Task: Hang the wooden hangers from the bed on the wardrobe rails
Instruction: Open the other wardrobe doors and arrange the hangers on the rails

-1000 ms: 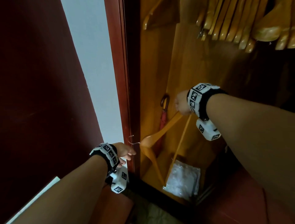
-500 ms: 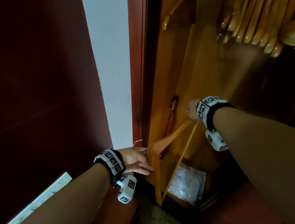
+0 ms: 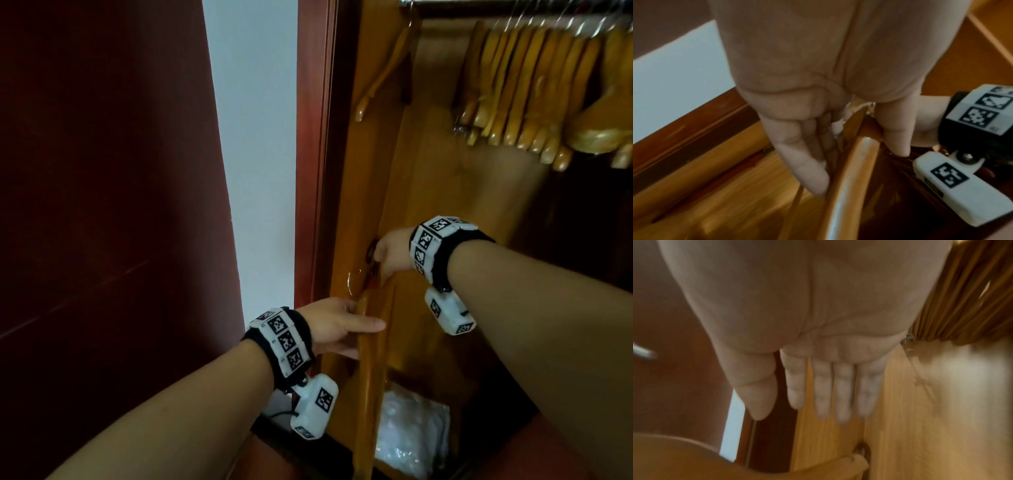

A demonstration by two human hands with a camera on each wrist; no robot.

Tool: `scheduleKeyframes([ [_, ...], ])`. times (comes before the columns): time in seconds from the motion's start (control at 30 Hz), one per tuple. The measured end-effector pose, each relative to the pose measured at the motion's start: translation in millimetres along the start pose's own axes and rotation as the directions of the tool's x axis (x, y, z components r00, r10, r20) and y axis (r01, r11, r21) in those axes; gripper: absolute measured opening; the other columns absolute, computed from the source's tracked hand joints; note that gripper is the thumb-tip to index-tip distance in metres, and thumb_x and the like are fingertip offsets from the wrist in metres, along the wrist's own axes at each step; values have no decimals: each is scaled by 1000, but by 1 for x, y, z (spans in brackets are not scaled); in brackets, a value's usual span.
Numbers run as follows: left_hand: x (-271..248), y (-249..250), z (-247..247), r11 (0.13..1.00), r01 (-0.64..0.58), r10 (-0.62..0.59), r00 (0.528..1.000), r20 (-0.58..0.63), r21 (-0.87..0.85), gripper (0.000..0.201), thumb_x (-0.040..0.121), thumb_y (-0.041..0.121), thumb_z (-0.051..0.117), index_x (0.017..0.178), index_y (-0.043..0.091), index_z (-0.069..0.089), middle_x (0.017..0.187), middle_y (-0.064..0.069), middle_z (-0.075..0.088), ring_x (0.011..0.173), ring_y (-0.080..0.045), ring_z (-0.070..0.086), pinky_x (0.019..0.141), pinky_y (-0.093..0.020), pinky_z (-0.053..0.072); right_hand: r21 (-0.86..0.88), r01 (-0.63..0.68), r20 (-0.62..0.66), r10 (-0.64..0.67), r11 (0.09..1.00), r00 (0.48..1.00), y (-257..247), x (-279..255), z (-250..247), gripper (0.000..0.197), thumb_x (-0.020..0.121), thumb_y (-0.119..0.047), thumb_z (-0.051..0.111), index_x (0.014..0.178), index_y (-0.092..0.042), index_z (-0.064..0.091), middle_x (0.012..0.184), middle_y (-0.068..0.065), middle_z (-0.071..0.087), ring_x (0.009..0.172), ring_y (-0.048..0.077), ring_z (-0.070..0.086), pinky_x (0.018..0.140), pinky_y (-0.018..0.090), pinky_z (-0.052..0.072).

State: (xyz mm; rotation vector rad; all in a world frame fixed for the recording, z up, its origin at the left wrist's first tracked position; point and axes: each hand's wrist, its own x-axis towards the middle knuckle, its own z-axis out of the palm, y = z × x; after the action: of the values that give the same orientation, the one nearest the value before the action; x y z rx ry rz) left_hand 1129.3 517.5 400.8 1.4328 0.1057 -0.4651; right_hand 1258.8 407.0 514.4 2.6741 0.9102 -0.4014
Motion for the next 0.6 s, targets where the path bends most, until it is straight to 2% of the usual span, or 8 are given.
scheduleKeyframes([
  [0.1, 1, 29, 10, 998, -50, 53, 996, -76, 45, 46, 89, 26, 76, 126, 2, 62, 101, -6, 74, 94, -18, 72, 82, -32, 58, 204, 33, -41, -25, 978, 999, 8, -22, -24, 30, 86, -31, 67, 116, -28, 66, 99, -7, 72, 88, 11, 70, 80, 32, 59],
  [0.17, 2, 49, 16, 994, -88, 95, 988, -119, 66, 38, 89, 27, 77, 119, 6, 65, 98, -4, 76, 92, -17, 72, 77, -30, 58, 280, 48, -67, -30, 959, 997, 11, -37, -40, 22, 89, -25, 63, 110, -31, 66, 95, -6, 73, 83, 9, 72, 78, 32, 61],
  [0.23, 2, 70, 23, 987, -132, 146, 975, -169, 93, 33, 88, 30, 77, 112, 10, 67, 91, 0, 77, 91, -16, 72, 82, -33, 59, 312, 62, -111, -29, 948, 993, 15, -52, -57, 22, 89, -21, 61, 107, -33, 66, 97, -5, 73, 82, 9, 73, 79, 35, 61],
  [0.3, 3, 90, 27, 977, -175, 198, 958, -206, 121, 35, 88, 31, 77, 113, 9, 68, 88, 1, 77, 90, -18, 73, 87, -37, 60, 348, 76, -178, -14, 934, 984, 19, -67, -73, 21, 87, -21, 62, 103, -34, 67, 94, -3, 75, 79, 9, 73, 78, 36, 61],
  [0.4, 6, 122, 33, 963, -227, 257, 937, -238, 146, 41, 86, 30, 79, 117, 7, 67, 104, -9, 77, 98, -24, 74, 92, -45, 58, 334, 71, -286, 29, 940, 958, 24, -90, -96, 16, 86, -22, 63, 99, -29, 69, 81, -4, 76, 74, 9, 73, 75, 34, 61],
  [0.5, 11, 152, 41, 947, -267, 304, 922, -237, 176, 37, 84, 18, 79, 116, 4, 67, 115, -15, 73, 106, -30, 71, 95, -48, 57, 274, 49, -389, 64, 960, 919, 27, -107, -116, 12, 87, -25, 62, 95, -23, 70, 74, -3, 75, 69, 10, 71, 64, 27, 58],
  [0.6, 14, 181, 46, 934, -307, 340, 921, -191, 181, 29, 86, 0, 72, 114, 1, 65, 112, -19, 73, 106, -32, 70, 92, -43, 58, 289, 51, -474, 97, 956, 875, 34, -116, -131, 14, 92, -30, 61, 99, -21, 69, 75, -3, 72, 69, 12, 70, 57, 24, 54],
])
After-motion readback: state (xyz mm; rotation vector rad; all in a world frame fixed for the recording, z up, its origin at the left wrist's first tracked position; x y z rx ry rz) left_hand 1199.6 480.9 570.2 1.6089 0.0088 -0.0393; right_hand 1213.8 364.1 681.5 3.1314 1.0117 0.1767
